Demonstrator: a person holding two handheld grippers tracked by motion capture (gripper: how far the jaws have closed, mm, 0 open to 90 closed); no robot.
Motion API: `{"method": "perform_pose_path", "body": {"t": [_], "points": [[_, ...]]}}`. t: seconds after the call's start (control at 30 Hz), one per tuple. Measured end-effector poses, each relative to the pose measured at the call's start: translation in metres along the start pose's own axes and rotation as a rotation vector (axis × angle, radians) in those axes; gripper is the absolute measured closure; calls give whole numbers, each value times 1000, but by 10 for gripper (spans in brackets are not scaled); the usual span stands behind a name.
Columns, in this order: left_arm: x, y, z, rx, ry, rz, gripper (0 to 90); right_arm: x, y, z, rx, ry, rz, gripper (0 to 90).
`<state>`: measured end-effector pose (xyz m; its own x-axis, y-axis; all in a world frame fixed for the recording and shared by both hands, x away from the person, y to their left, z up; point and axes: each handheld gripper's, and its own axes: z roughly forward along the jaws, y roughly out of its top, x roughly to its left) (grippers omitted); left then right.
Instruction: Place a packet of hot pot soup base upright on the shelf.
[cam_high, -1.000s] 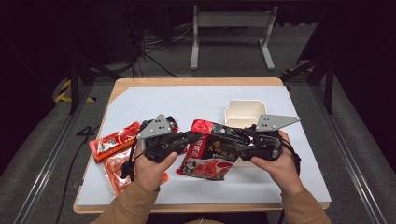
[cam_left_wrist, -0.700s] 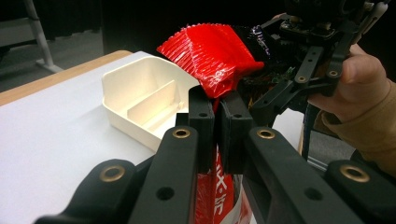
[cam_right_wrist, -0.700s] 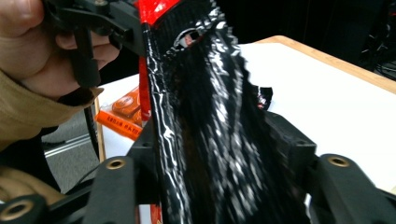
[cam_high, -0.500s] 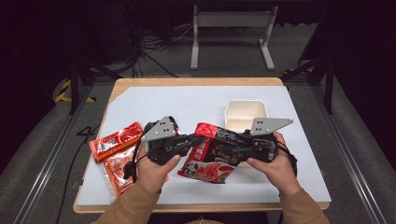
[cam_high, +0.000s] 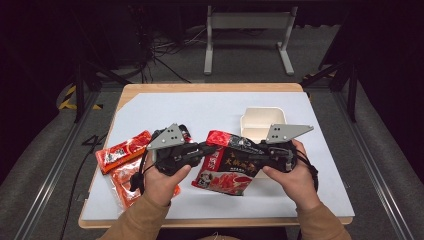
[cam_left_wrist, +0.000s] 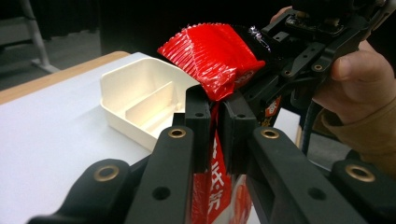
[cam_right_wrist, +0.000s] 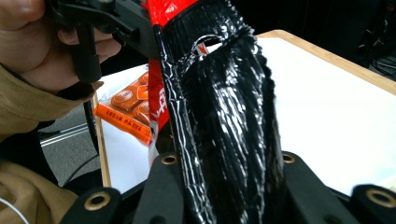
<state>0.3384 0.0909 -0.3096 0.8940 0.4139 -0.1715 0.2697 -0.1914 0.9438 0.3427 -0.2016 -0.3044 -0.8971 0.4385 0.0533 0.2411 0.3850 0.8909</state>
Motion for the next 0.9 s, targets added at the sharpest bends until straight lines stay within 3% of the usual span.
{"method": "perform_pose_path", "body": {"t": [0.17, 0.27, 0.37, 0.53, 0.9], "points": [[4, -2, -2, -8, -20, -39, 815, 1, 8, -3, 6, 2, 39, 773], [5, -1, -3, -15, -21, -37, 788, 0, 13, -4, 4, 8, 49, 779], [7, -1, -4, -16, -9, -46, 665, 1, 19, -6, 15, -6, 42, 781], [9, -2, -5, -7, -20, -56, 566, -1, 28, -12, 14, -25, 37, 782], [15, -4, -6, -9, -26, -51, 466, -11, 56, -36, -26, -39, 15, 782]]}}
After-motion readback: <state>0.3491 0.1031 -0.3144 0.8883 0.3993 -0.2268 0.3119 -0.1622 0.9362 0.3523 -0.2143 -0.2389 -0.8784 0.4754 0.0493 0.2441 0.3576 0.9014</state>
